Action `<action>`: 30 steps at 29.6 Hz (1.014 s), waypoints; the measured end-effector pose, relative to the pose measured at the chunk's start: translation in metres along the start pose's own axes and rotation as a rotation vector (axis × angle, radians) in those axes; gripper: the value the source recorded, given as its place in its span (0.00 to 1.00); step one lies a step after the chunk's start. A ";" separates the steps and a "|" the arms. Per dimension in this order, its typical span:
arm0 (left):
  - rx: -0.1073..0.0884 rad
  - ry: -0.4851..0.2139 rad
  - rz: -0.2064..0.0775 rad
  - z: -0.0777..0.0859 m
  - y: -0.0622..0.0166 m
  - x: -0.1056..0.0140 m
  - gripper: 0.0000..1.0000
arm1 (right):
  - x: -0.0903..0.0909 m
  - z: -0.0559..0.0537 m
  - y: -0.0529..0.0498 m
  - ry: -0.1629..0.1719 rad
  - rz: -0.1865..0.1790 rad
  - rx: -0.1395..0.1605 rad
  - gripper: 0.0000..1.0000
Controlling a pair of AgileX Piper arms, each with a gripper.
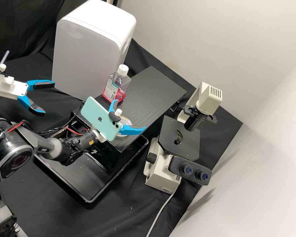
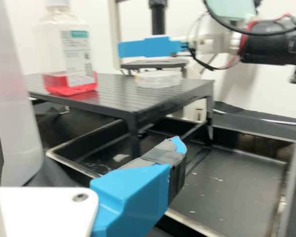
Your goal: Remove the lid from the petri dish
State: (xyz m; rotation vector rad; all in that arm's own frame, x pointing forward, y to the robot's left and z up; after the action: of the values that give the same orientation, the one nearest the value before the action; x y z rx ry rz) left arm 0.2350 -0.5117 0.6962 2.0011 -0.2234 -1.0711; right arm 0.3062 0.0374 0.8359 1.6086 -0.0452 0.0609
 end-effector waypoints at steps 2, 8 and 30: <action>-0.007 -0.021 -0.019 0.005 -0.0051 0.003 1.00 | 0.000 0.000 0.000 0.000 0.000 0.000 1.00; -0.033 -0.033 -0.061 0.011 -0.0195 0.011 1.00 | 0.000 0.000 0.000 0.000 0.000 0.000 1.00; 0.049 0.013 -0.108 0.018 -0.0419 0.022 1.00 | 0.000 0.000 0.000 0.000 0.000 0.000 1.00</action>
State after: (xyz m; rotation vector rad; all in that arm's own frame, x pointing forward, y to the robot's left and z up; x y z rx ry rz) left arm 0.2263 -0.5067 0.6465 2.0828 -0.1369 -1.1302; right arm 0.3062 0.0374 0.8359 1.6086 -0.0452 0.0609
